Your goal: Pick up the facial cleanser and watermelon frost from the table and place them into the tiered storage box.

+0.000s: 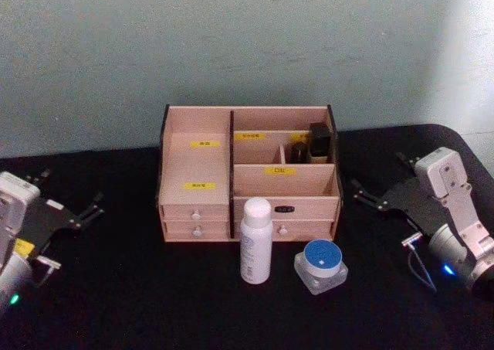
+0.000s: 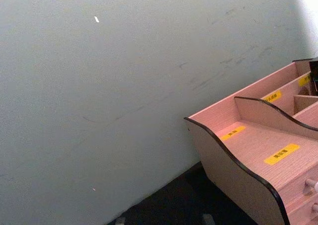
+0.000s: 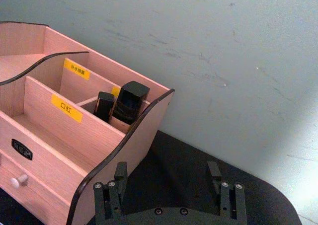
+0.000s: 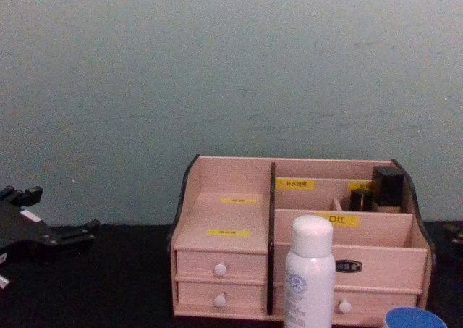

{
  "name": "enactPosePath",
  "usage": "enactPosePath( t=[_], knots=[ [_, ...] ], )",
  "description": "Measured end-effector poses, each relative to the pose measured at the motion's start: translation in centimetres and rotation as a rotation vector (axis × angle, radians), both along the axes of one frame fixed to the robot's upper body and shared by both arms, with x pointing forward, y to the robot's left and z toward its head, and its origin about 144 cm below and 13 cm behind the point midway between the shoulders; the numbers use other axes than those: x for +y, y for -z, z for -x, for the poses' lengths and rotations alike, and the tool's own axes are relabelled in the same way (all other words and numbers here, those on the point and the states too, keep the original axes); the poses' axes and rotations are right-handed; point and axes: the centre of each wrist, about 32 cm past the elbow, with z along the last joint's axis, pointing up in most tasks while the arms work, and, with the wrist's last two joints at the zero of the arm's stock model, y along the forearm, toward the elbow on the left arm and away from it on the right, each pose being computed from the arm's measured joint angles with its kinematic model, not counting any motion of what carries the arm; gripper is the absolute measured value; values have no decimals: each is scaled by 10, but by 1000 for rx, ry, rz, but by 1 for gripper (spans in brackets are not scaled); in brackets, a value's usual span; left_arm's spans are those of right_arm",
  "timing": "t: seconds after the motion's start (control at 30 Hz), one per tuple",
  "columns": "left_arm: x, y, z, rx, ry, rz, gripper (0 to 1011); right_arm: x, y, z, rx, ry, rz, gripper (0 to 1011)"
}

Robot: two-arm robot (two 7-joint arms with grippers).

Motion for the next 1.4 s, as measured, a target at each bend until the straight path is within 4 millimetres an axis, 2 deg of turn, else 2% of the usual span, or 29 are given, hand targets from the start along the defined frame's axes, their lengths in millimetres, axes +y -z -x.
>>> enactPosePath(
  t=[1.4],
  knots=[
    [0,0,0,0,0,0,1001,0,-1,-1,-5,4,-4,1003]
  ],
)
